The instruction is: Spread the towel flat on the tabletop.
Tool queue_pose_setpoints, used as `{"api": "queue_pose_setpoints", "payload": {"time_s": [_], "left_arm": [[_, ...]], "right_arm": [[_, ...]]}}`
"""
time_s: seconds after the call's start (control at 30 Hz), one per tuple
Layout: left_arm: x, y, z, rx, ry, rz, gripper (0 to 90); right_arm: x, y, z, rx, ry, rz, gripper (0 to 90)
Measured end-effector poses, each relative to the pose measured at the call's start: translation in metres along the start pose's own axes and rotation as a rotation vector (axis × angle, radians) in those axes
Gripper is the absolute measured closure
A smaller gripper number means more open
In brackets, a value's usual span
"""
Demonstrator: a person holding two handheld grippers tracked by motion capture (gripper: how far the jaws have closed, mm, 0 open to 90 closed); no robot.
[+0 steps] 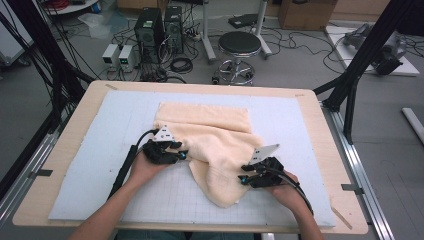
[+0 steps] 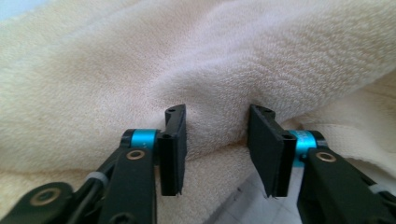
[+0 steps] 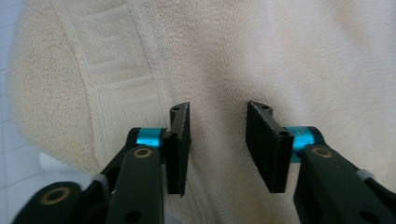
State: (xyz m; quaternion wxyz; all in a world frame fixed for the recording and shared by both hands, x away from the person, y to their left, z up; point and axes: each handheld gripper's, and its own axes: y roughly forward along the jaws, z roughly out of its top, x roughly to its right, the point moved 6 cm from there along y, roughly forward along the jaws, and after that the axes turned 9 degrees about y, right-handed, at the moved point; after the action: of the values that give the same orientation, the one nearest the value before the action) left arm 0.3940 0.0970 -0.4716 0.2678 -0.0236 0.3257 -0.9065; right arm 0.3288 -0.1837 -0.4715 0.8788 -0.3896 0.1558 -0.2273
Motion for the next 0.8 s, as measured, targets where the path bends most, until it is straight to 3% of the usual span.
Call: {"api": "queue_pose_setpoints", "payload": {"time_s": [0.1, 0.17, 0.27, 0.43, 0.53, 0.8], "left_arm": [[-0.002, 0.0, 0.002, 0.005, 0.016, 0.019, 76.3], [-0.004, -0.005, 0.003, 0.017, -0.007, 0.013, 83.6], [-0.003, -0.022, 0.007, 0.044, 0.002, 0.009, 85.8], [0.004, -0.063, 0.01, 0.079, 0.033, 0.016, 86.3], [0.011, -0.091, 0.01, 0.092, 0.061, 0.019, 86.3], [0.029, -0.167, 0.002, 0.103, 0.064, 0.048, 86.7]], "right_arm": [[-0.002, 0.006, 0.0, 0.011, 0.008, 0.014, 73.9], [-0.004, 0.005, 0.0, 0.012, -0.004, 0.025, 82.5], [-0.005, 0.0, 0.003, 0.032, -0.024, 0.011, 86.1], [-0.016, -0.012, 0.01, 0.079, -0.052, 0.006, 86.6], [-0.03, -0.024, 0.018, 0.132, -0.076, 0.021, 86.9], [-0.074, -0.047, 0.034, 0.174, -0.188, 0.044, 86.9]]}}
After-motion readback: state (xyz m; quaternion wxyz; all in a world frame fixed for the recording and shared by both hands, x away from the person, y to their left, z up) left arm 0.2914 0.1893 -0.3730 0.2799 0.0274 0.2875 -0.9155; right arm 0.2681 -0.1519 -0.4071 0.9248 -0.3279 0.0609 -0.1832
